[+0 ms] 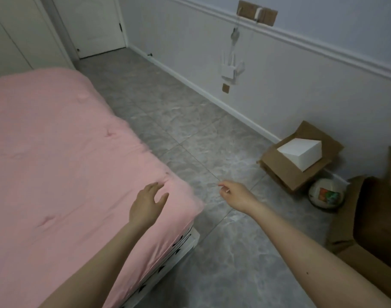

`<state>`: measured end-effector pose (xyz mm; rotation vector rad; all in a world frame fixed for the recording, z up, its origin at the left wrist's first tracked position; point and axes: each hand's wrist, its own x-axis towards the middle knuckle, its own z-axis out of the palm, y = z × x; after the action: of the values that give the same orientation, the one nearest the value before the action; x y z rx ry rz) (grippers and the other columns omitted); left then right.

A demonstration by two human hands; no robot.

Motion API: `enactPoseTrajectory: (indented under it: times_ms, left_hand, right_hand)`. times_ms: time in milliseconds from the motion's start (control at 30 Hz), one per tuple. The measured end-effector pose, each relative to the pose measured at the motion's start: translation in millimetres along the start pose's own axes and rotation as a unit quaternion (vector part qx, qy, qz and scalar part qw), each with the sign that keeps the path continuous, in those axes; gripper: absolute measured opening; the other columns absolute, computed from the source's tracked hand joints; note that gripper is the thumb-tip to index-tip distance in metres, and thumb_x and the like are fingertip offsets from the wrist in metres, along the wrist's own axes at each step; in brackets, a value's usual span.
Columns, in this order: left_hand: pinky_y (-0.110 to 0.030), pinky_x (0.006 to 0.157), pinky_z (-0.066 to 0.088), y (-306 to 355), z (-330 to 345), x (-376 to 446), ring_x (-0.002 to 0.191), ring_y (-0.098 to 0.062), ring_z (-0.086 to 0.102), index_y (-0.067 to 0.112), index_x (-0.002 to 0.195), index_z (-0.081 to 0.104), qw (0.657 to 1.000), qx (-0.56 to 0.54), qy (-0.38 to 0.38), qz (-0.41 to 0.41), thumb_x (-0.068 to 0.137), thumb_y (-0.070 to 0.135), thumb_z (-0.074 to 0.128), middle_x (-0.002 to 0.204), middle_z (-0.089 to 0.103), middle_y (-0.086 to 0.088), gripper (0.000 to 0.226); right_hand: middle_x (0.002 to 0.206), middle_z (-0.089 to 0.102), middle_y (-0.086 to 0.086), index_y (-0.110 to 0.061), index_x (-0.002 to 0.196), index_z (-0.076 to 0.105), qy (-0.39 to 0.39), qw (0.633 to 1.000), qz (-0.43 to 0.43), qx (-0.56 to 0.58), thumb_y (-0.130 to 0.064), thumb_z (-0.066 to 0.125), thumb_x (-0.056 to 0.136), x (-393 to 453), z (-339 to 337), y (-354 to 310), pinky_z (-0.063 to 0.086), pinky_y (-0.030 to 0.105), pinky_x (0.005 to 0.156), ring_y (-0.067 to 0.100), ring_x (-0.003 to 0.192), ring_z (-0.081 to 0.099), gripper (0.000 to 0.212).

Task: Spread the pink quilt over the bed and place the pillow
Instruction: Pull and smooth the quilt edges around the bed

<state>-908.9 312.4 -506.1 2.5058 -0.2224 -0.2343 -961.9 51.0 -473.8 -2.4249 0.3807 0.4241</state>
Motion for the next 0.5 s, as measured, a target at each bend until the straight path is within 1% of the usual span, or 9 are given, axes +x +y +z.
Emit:
enactPoseTrajectory:
  times_ms: [67, 133, 267, 333, 367, 400, 500]
  left_hand:
    - [-0.034, 0.101, 0.036, -11.8, 11.2, 6.8, 0.128, -0.018, 0.041, 0.025, 0.128, 0.053, 1.0, -0.002, 0.01, -0.022, 0.093, 0.04, 0.049, 0.14, 0.046, 0.004, 0.039]
    - [-0.034, 0.099, 0.038, -24.6, 26.2, 10.4, 0.128, -0.017, 0.041, 0.027, 0.126, 0.055, 0.999, -0.004, 0.016, -0.038, 0.092, 0.041, 0.051, 0.139, 0.047, 0.005, 0.038]
    - [-0.034, 0.099, 0.038, -44.1, 57.6, 3.7, 0.128, -0.015, 0.04, 0.03, 0.124, 0.057, 0.996, -0.021, 0.003, -0.087, 0.089, 0.044, 0.053, 0.139, 0.046, 0.007, 0.038]
    - [-0.033, 0.099, 0.038, -57.8, 75.2, -2.4, 0.128, -0.015, 0.04, 0.031, 0.123, 0.057, 0.991, -0.019, -0.014, -0.133, 0.088, 0.045, 0.055, 0.139, 0.046, 0.009, 0.038]
    - [-0.033, 0.098, 0.038, -64.8, 84.0, -5.2, 0.127, -0.015, 0.042, 0.03, 0.121, 0.058, 0.986, -0.03, -0.017, -0.163, 0.087, 0.044, 0.057, 0.138, 0.047, 0.008, 0.037]
    - [-0.032, 0.098, 0.038, -70.5, 92.2, -9.3, 0.124, -0.016, 0.045, 0.028, 0.118, 0.06, 0.978, -0.059, -0.007, -0.198, 0.086, 0.042, 0.059, 0.135, 0.05, 0.006, 0.035]
    - [-0.03, 0.092, 0.041, -84.3, 114.6, -17.2, 0.108, -0.019, 0.057, 0.021, 0.105, 0.067, 0.935, -0.164, 0.049, -0.31, 0.084, 0.033, 0.066, 0.118, 0.063, 0.0, 0.024]
  right_hand:
    - [0.128, 0.057, 0.005, -0.018, 0.13, 0.051, -0.043, 0.995, -0.005, -0.088, -0.023, 0.043, 0.095, 17.4, 11.2, 12.0, 0.041, 0.028, 0.095, 0.023, 0.116, 0.054, 0.036]
    - [0.137, 0.05, 0.003, -0.02, 0.134, 0.046, -0.075, 0.981, -0.015, -0.179, -0.025, 0.039, 0.096, 33.8, 22.9, 22.3, 0.039, 0.031, 0.098, 0.022, 0.123, 0.049, 0.039]
    - [0.138, 0.048, 0.004, -0.021, 0.132, 0.048, -0.116, 0.96, -0.047, -0.251, -0.025, 0.04, 0.094, 60.5, 51.3, 40.9, 0.042, 0.035, 0.1, 0.024, 0.125, 0.048, 0.039]
    - [0.137, 0.049, 0.006, -0.019, 0.13, 0.049, -0.15, 0.943, -0.068, -0.29, -0.025, 0.04, 0.094, 74.9, 69.5, 50.3, 0.042, 0.036, 0.099, 0.026, 0.124, 0.048, 0.038]
    - [0.136, 0.05, 0.007, -0.017, 0.129, 0.05, -0.165, 0.937, -0.071, -0.298, -0.026, 0.04, 0.094, 83.4, 77.4, 54.0, 0.042, 0.035, 0.098, 0.026, 0.123, 0.049, 0.038]
    - [0.134, 0.052, 0.007, -0.017, 0.127, 0.051, -0.175, 0.94, -0.063, -0.285, -0.026, 0.04, 0.093, 90.8, 85.9, 57.6, 0.043, 0.034, 0.097, 0.026, 0.122, 0.05, 0.037]
    - [0.124, 0.06, 0.008, -0.013, 0.115, 0.058, -0.194, 0.96, -0.027, -0.202, -0.028, 0.042, 0.093, 114.3, 112.5, 68.8, 0.045, 0.031, 0.091, 0.025, 0.114, 0.056, 0.031]
